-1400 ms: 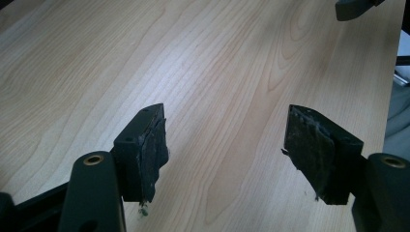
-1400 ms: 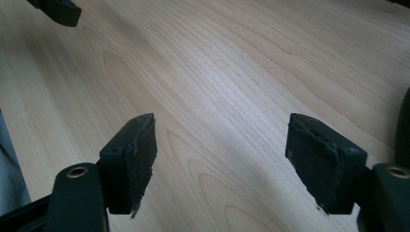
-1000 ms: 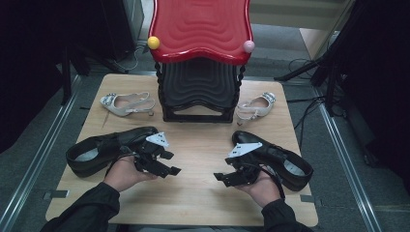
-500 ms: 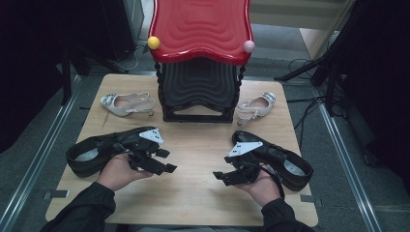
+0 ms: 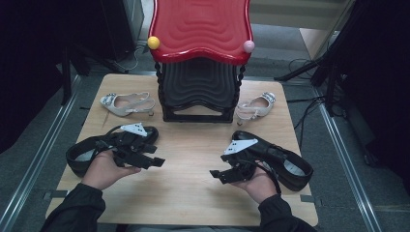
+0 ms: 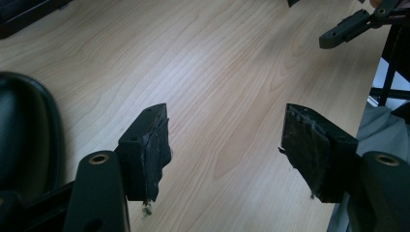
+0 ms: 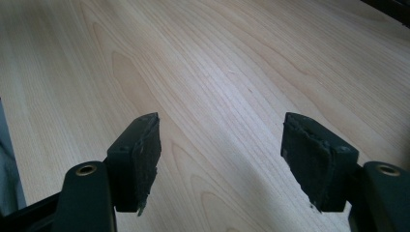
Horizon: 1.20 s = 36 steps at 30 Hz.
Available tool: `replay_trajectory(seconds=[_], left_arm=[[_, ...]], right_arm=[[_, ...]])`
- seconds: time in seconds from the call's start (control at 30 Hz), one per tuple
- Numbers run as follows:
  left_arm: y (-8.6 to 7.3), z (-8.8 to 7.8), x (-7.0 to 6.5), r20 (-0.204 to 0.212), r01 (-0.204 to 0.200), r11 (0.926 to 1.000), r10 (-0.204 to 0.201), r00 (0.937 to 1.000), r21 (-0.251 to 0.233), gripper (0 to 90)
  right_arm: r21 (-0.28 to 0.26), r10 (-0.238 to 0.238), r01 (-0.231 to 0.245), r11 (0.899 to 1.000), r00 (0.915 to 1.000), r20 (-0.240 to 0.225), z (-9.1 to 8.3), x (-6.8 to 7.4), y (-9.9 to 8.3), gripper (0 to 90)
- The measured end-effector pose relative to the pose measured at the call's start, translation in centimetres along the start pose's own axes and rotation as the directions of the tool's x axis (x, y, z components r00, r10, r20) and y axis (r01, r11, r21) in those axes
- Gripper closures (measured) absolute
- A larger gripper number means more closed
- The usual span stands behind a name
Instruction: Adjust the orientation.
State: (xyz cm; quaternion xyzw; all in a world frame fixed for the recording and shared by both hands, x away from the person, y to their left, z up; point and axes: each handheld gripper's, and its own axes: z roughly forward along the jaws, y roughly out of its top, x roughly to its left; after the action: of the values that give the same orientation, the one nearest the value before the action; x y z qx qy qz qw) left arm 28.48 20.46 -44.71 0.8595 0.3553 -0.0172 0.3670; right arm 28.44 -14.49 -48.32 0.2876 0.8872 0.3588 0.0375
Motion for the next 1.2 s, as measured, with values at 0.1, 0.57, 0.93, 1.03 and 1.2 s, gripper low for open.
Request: replay_trajectory(seconds=[0.1, 0.57, 0.93, 1.03, 1.2], left_arm=[[-0.3, -0.7, 0.1, -0.008, -0.003, 1.0000, 0.003, 1.0000, -0.006, 35.9], [-1.8, -3.4, 0.7, -0.086, -0.019, 0.9997, 0.018, 0.9961, -0.013, 36.8], [-3.9, -6.4, 1.8, -0.162, 0.021, 0.9983, -0.029, 0.9863, -0.054, 38.5], [-4.5, -7.2, 2.2, -0.161, 0.045, 0.9963, -0.056, 0.9854, -0.073, 39.0], [-5.4, -8.6, 2.7, -0.200, 0.056, 0.9941, -0.074, 0.9770, -0.094, 39.7]], right_arm=[[0.002, -0.002, 0.002, 1.000, 1.0000, -0.005, 0.2, 0.1, 0.2, 31.4], [-0.002, -0.023, 0.023, 1.000, 0.9991, -0.035, 0.9, 0.1, 1.1, 31.7], [0.020, -0.054, 0.056, 0.998, 0.9966, -0.062, 1.8, 0.6, 2.0, 31.9], [0.011, -0.064, 0.064, 0.998, 0.9956, -0.069, 2.0, 0.5, 2.1, 32.1], [0.007, -0.063, 0.064, 0.998, 0.9946, -0.082, 2.1, 0.6, 2.4, 32.2]])
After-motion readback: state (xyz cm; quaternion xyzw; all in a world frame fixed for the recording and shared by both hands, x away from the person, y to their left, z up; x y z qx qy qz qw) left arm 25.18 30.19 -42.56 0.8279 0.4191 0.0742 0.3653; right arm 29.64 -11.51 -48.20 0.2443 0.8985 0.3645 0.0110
